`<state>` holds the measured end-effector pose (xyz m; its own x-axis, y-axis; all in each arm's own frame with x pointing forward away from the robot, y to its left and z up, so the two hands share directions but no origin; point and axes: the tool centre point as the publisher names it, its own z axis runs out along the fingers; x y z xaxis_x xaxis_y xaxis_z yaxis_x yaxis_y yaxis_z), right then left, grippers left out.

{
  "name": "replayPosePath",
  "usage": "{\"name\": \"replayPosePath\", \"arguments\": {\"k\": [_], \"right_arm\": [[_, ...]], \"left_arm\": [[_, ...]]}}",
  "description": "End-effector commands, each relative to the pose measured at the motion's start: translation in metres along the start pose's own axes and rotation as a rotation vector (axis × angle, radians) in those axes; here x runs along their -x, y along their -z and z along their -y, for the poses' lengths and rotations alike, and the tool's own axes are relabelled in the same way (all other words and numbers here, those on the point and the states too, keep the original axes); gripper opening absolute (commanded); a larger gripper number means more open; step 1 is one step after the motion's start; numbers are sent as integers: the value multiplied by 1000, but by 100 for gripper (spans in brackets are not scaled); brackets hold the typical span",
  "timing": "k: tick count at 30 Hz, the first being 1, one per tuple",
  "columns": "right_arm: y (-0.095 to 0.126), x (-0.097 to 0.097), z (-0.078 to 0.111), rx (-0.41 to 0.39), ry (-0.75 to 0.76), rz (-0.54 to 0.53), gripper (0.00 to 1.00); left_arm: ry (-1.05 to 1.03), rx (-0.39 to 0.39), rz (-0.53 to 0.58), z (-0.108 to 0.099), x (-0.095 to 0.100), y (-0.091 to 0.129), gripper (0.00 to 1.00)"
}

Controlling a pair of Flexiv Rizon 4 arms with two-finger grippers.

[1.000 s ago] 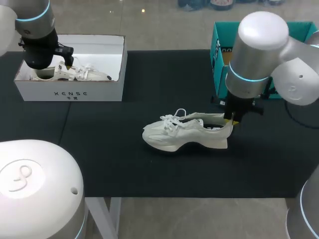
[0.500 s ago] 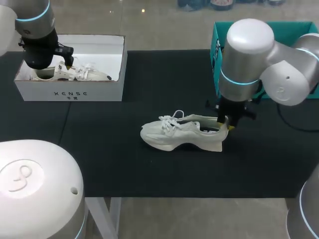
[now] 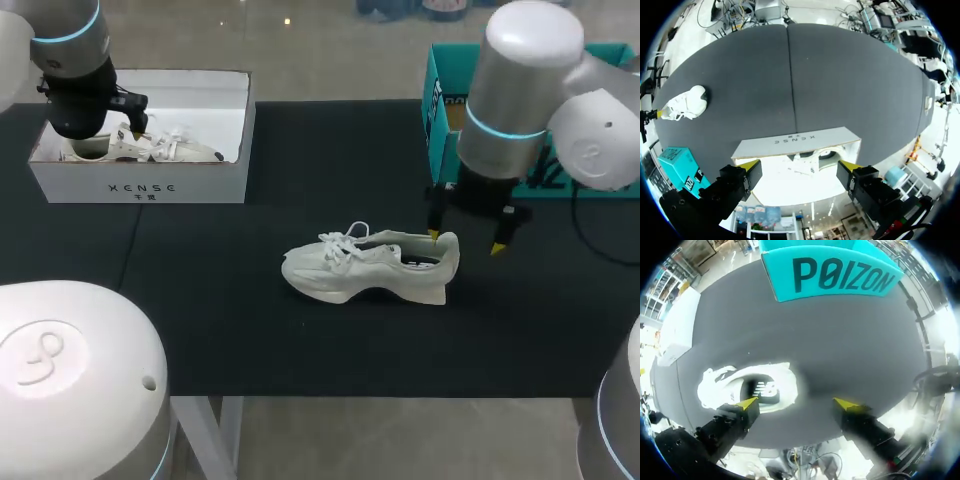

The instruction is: Take the shoe out of the shoebox, open the shoe tongue, remove and reinsert the insole, then place the shoe into the shoebox

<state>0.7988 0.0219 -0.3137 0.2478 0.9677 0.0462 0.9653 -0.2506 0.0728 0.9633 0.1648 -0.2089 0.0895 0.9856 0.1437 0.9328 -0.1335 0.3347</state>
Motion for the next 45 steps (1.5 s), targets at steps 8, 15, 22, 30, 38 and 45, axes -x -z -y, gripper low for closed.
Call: {"name": "replayPosePath", "arguments": {"k": [8,15,22,30,38,45], "right_arm": [[47,46,23,-130,645,-19,100],[47,46,23,-130,645,-19,100],[47,46,23,-130,645,-19,100],[47,46,23,-130,645,-19,100],[60,66,33,113,1130,-111,100],[59,102,36,336,1625,-283,100]], "left_arm": [[0,2,-2,2,0,1,100],[0,2,-2,2,0,1,100],[0,2,-2,2,0,1,100],[0,2,-2,2,0,1,100],[0,2,-2,2,0,1,100],[0,2,-2,2,0,1,100]]}}
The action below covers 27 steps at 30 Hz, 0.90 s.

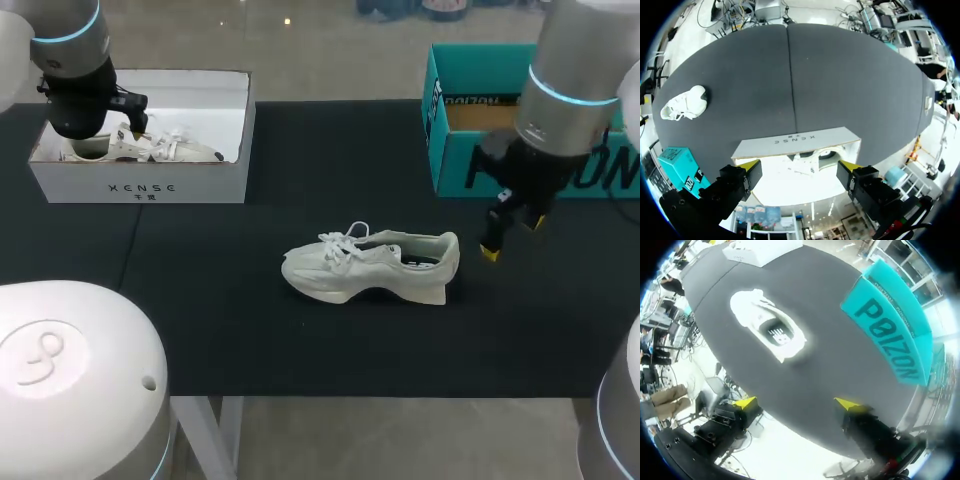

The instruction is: Take the shoe out of the shoebox, open the shoe tongue, remove and reinsert the insole, then place the shoe into the shoebox

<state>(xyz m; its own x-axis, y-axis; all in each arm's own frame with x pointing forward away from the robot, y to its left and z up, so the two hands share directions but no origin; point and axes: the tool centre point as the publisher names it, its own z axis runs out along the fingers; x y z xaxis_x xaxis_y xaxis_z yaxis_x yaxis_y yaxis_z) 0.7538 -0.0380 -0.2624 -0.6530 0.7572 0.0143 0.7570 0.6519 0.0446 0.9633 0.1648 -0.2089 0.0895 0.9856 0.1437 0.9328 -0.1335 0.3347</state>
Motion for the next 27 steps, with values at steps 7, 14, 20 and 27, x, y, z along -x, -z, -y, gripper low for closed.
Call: {"name": "replayPosePath", "arguments": {"k": [7,14,20,27], "right_arm": [[7,18,45,459,764,-41,100],[7,18,45,459,764,-41,100],[7,18,45,459,764,-41,100],[7,18,45,459,764,-41,100]], "left_arm": [[0,2,-2,2,0,1,100],[0,2,-2,2,0,1,100],[0,2,-2,2,0,1,100],[0,2,-2,2,0,1,100]]}}
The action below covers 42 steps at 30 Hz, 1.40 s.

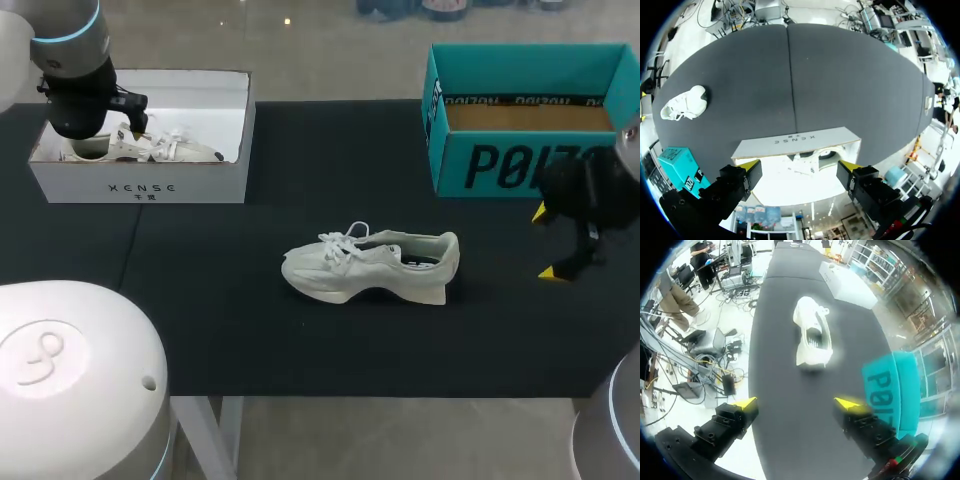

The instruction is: Take the shoe out of the shoebox, open the shoe tongue, remove and reinsert the insole, then place the shoe into the shoebox

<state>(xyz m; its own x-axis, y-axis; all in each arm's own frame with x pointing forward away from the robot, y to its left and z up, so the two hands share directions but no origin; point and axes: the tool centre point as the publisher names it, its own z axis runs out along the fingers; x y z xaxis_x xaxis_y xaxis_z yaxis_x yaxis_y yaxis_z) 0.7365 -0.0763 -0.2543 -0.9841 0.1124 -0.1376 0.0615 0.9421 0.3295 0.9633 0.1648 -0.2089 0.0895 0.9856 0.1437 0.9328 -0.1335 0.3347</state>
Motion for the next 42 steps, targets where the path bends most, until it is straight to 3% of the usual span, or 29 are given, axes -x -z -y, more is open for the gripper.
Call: {"name": "replayPosePath", "arguments": {"k": [1,23,26,31,36,42], "right_arm": [[-1,-5,6,135,1,11,100],[-1,-5,6,135,1,11,100],[-3,-2,12,195,-3,-27,100],[-13,13,33,393,-44,-132,100],[-19,23,40,464,-63,-155,100],[-32,36,51,605,-106,-169,100]], "left_arm": [[0,2,-2,2,0,1,100],[0,2,-2,2,0,1,100],[0,2,-2,2,0,1,100],[0,2,-2,2,0,1,100],[0,2,-2,2,0,1,100],[0,2,-2,2,0,1,100]]}}
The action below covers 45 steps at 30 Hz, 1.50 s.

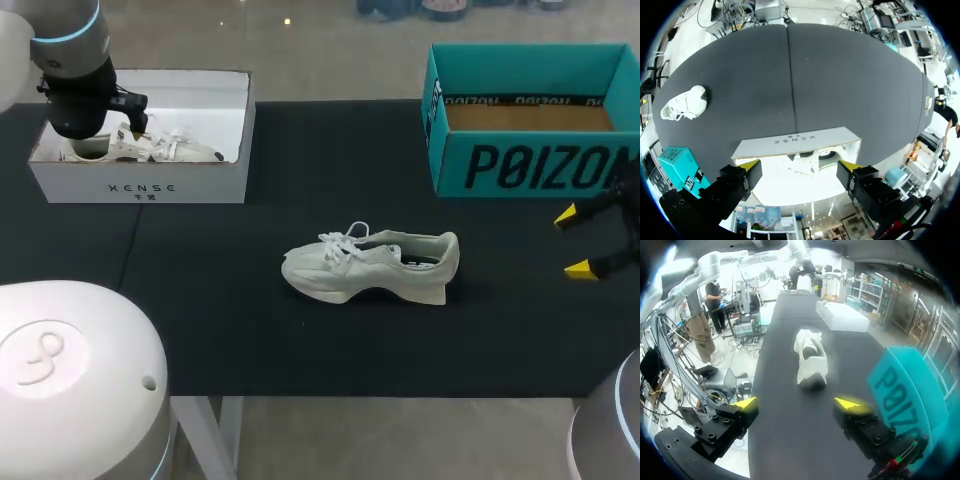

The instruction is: Take the shoe out of the shoebox, open the shoe tongue, remove and reinsert the insole, then place the shoe into the shoebox

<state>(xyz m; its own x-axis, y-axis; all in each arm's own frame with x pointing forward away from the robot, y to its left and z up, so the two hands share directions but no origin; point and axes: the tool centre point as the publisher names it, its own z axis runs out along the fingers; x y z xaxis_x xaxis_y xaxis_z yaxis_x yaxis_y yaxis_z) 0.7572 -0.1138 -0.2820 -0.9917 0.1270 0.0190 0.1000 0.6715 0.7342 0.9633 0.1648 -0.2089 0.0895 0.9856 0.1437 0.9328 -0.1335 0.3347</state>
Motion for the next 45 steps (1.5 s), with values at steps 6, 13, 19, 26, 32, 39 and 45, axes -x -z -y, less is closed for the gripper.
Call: {"name": "replayPosePath", "arguments": {"k": [6,13,19,26,32,39,45], "right_arm": [[-13,20,24,269,-39,-2,100],[-29,10,15,268,-30,63,100],[-45,8,5,248,-26,91,100],[-65,20,11,277,-15,84,100],[-78,28,23,302,-22,76,100],[-97,29,31,329,-34,45,100],[-113,29,31,364,2,10,100]], "left_arm": [[0,2,-2,2,0,1,100],[0,2,-2,2,0,1,100],[0,2,-2,2,0,1,100],[0,2,-2,2,0,1,100],[0,2,-2,2,0,1,100],[0,2,-2,2,0,1,100],[0,2,-2,2,0,1,100]]}}
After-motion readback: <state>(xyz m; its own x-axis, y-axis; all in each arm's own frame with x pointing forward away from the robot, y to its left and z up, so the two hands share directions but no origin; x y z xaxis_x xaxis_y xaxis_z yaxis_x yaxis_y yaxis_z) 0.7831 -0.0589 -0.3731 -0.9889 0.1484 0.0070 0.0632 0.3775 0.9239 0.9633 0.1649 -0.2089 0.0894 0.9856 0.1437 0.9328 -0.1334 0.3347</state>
